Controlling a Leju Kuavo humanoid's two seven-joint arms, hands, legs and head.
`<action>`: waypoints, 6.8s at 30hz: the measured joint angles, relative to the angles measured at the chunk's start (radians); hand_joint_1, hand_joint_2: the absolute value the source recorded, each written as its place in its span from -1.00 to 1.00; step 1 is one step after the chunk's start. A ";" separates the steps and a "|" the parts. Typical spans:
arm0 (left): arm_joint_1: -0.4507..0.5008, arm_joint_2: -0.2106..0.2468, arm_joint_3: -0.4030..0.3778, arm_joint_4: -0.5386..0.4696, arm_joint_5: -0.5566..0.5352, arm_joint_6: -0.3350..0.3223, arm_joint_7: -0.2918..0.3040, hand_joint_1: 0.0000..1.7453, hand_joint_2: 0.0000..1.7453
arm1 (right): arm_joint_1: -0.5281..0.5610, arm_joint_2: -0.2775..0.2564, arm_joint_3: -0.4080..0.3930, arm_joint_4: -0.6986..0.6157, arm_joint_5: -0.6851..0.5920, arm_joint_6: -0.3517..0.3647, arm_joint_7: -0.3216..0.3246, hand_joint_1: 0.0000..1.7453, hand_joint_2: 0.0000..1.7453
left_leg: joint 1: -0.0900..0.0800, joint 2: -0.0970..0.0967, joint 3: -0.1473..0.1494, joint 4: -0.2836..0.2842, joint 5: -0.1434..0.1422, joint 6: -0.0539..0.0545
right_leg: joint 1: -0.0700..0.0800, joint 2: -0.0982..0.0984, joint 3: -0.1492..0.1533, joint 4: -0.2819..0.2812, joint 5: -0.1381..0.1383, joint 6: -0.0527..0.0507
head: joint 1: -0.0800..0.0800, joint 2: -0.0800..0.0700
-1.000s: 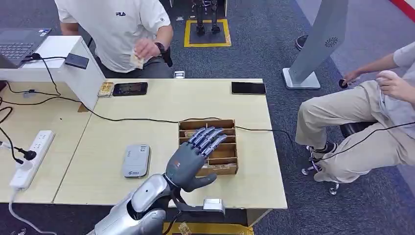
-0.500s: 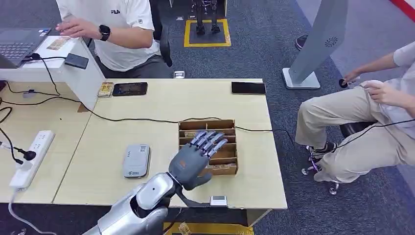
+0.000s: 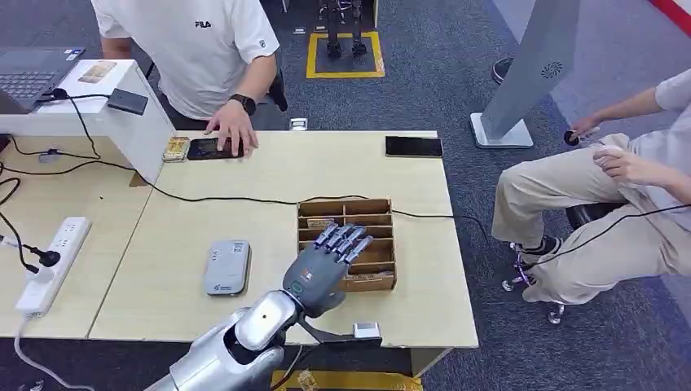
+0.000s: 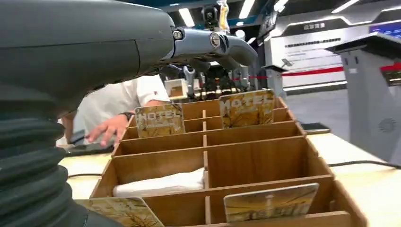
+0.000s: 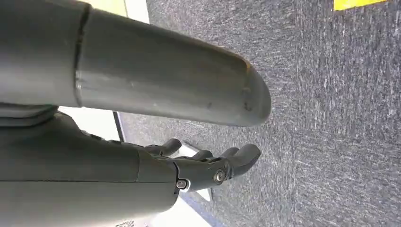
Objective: Pass the card to the sensor for recognition and then transmit it.
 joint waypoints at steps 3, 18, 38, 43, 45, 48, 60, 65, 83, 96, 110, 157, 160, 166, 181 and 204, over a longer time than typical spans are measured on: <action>0.000 -0.007 0.000 0.017 -0.033 0.014 0.022 -1.00 1.00 | 0.002 0.004 -0.002 -0.008 0.000 0.002 0.000 -1.00 -1.00 | 0.000 0.000 0.000 0.000 0.000 0.000 | 0.000 0.000 0.000 0.000 0.000 0.000 | 0.000 0.000; 0.022 -0.026 0.000 0.062 -0.129 0.060 0.082 -1.00 1.00 | 0.011 0.021 -0.015 -0.045 0.000 0.009 0.000 -1.00 -1.00 | 0.000 0.000 0.000 0.000 0.000 0.000 | 0.000 0.000 0.000 0.000 0.000 0.000 | 0.000 0.000; 0.067 -0.063 0.085 0.070 -0.246 0.109 0.160 -1.00 1.00 | 0.018 0.050 -0.034 -0.093 0.000 0.026 0.010 -1.00 -1.00 | 0.000 0.000 0.000 0.000 0.000 0.000 | 0.000 -0.001 0.000 0.000 0.000 0.000 | 0.000 0.000; 0.070 -0.064 0.111 0.070 -0.258 0.108 0.166 -1.00 1.00 | 0.019 0.053 -0.035 -0.097 0.000 0.027 0.010 -1.00 -1.00 | 0.000 0.000 0.000 0.000 0.000 0.000 | 0.000 -0.001 0.000 0.000 0.000 0.000 | 0.000 0.000; 0.071 -0.064 0.117 0.071 -0.260 0.108 0.166 -1.00 1.00 | 0.019 0.053 -0.035 -0.097 0.000 0.027 0.010 -1.00 -1.00 | 0.000 0.000 -0.001 0.000 0.000 0.000 | 0.000 -0.001 0.000 0.000 0.000 0.000 | 0.000 0.000; 0.073 -0.064 0.126 0.070 -0.261 0.108 0.166 -1.00 1.00 | 0.020 0.053 -0.035 -0.098 0.000 0.027 0.010 -1.00 -1.00 | 0.000 0.000 -0.001 0.000 0.000 0.000 | 0.000 -0.001 0.000 0.000 0.000 0.000 | 0.000 0.000; 0.078 -0.066 0.132 0.071 -0.267 0.106 0.161 1.00 1.00 | 0.020 0.054 -0.035 -0.098 0.000 0.024 0.009 -1.00 -1.00 | 0.000 0.000 -0.001 0.000 0.000 0.000 | 0.000 -0.001 0.000 0.000 0.000 0.000 | 0.000 0.000; 0.080 -0.064 0.132 0.071 -0.238 0.101 0.123 1.00 1.00 | 0.020 0.054 -0.034 -0.098 0.000 0.024 0.009 -1.00 -1.00 | 0.000 0.000 -0.001 0.000 0.000 0.000 | 0.000 -0.001 0.000 0.000 0.000 0.000 | 0.000 0.000; 0.080 -0.058 0.132 0.075 -0.219 0.090 0.101 1.00 1.00 | 0.020 0.054 -0.034 -0.098 0.000 0.023 0.009 -1.00 -1.00 | 0.000 0.000 -0.001 0.000 0.000 0.000 | 0.000 -0.001 0.000 0.000 0.000 0.000 | 0.000 0.000; 0.075 -0.049 0.132 0.143 -0.195 0.104 0.090 -1.00 1.00 | 0.019 0.053 -0.025 -0.097 0.000 0.016 0.002 -1.00 -1.00 | 0.000 0.000 0.000 0.000 0.000 0.000 | 0.000 0.000 0.000 0.000 0.000 0.000 | 0.000 0.000; 0.124 -0.059 0.156 0.150 -0.292 0.434 0.121 -1.00 1.00 | 0.019 0.035 -0.014 -0.053 0.000 -0.028 -0.018 -1.00 -1.00 | 0.000 0.000 -0.001 0.000 0.000 0.000 | 0.000 -0.001 0.000 0.000 0.000 0.000 | 0.000 0.000; 0.114 0.026 0.222 0.207 -0.182 0.415 -0.058 -1.00 1.00 | -0.005 -0.036 0.034 0.070 0.000 -0.069 -0.034 -1.00 -1.00 | 0.000 0.000 0.000 0.000 0.000 0.000 | 0.000 -0.001 0.000 0.000 0.000 0.000 | 0.000 0.000; 0.114 0.026 0.222 0.207 -0.182 0.415 -0.057 -1.00 1.00 | -0.005 -0.036 0.034 0.070 0.000 -0.069 -0.034 -1.00 -1.00 | 0.000 0.000 0.000 0.000 0.000 0.000 | 0.000 -0.001 0.000 0.000 0.000 0.000 | 0.000 0.000; 0.114 0.028 0.222 0.207 -0.139 0.413 -0.084 1.00 1.00 | -0.005 -0.037 0.034 0.070 0.000 -0.069 -0.034 -1.00 -1.00 | 0.000 0.000 0.000 0.000 0.000 0.000 | 0.000 -0.001 0.000 0.000 0.000 0.000 | 0.000 0.000; 0.116 0.032 0.222 0.207 -0.026 0.365 -0.176 1.00 1.00 | -0.005 -0.042 0.038 0.070 0.000 -0.068 -0.034 -1.00 -1.00 | 0.000 0.000 0.000 0.000 0.000 0.000 | 0.000 -0.001 0.000 0.000 0.000 0.000 | 0.000 0.000; 0.138 -0.002 0.258 0.104 -0.048 0.487 -0.216 1.00 1.00 | -0.005 -0.042 0.045 0.071 0.000 -0.076 -0.043 -1.00 -1.00 | 0.000 -0.001 -0.001 0.000 0.000 0.000 | 0.000 -0.001 0.000 0.000 0.000 0.000 | 0.000 0.000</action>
